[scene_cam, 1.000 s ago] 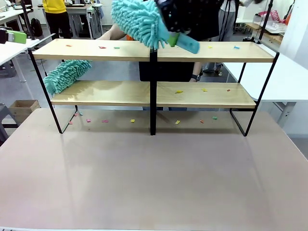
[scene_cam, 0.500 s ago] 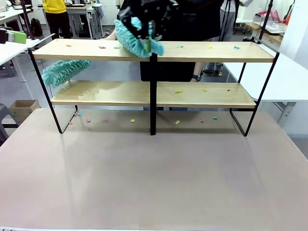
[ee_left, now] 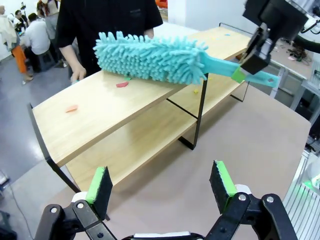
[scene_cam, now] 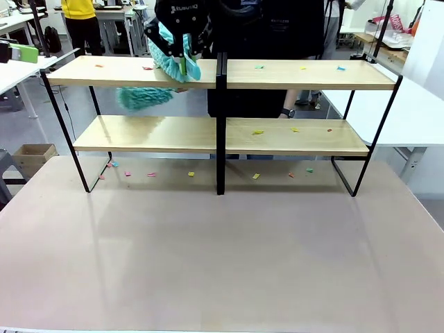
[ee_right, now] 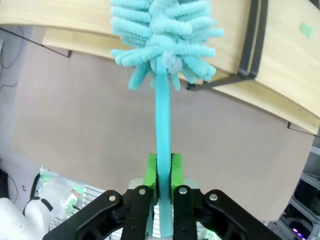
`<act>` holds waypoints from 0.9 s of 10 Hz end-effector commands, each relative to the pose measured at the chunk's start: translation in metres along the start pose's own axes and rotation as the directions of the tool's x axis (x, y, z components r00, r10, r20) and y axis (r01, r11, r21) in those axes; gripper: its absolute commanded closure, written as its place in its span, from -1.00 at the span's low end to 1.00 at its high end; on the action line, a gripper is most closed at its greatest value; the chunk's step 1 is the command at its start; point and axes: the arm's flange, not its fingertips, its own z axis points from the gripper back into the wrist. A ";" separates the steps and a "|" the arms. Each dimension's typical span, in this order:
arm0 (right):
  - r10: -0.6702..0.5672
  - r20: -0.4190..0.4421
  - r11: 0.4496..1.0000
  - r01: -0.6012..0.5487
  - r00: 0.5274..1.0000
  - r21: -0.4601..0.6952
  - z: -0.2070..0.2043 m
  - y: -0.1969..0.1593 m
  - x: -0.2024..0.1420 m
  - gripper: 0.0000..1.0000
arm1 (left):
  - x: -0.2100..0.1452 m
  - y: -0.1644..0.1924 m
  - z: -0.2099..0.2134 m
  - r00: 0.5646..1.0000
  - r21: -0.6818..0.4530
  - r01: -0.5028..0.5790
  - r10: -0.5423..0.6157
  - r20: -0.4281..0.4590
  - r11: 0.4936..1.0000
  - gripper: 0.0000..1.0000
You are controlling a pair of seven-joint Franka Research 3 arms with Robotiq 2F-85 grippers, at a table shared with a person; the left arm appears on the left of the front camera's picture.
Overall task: Clean the shelves.
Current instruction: Clean a randomly selected level of the Shelf with the Duster.
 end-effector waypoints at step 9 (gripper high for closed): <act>0.204 -0.030 0.951 -0.191 0.979 0.244 -0.017 0.019 0.040 0.75 | -0.001 0.001 -0.001 1.000 -0.004 -0.004 0.004 0.005 1.000 -1.00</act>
